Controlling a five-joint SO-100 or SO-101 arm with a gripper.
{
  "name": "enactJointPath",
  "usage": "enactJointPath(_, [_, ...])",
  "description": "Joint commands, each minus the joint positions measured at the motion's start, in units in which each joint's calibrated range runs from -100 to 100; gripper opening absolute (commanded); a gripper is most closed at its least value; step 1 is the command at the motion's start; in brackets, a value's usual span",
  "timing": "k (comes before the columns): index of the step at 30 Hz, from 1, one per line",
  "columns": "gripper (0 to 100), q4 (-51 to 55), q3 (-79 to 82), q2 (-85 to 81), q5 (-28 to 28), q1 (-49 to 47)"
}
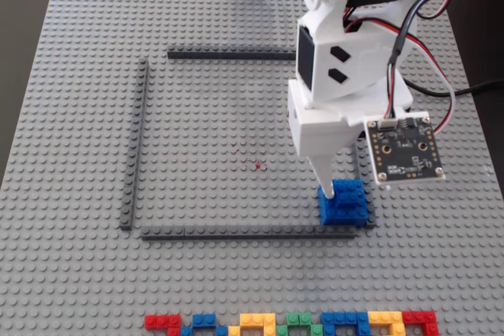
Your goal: Grab the cube and place it into the grid
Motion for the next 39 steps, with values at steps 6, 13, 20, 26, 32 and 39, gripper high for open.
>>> enactJointPath(6, [24,0.3,-1.2,-8.3,0.6,1.5])
enactJointPath(13, [24,1.2,0.1,-13.1,0.8,1.8])
enactJointPath(20, [18,3.0,4.2,-24.2,0.7,1.3])
enactJointPath(26, [5,3.5,11.2,-35.9,1.0,1.3])
enactJointPath(32, [0,3.7,20.0,-49.1,1.5,2.3])
enactJointPath(39, [0,3.0,33.9,-65.7,2.4,4.6])
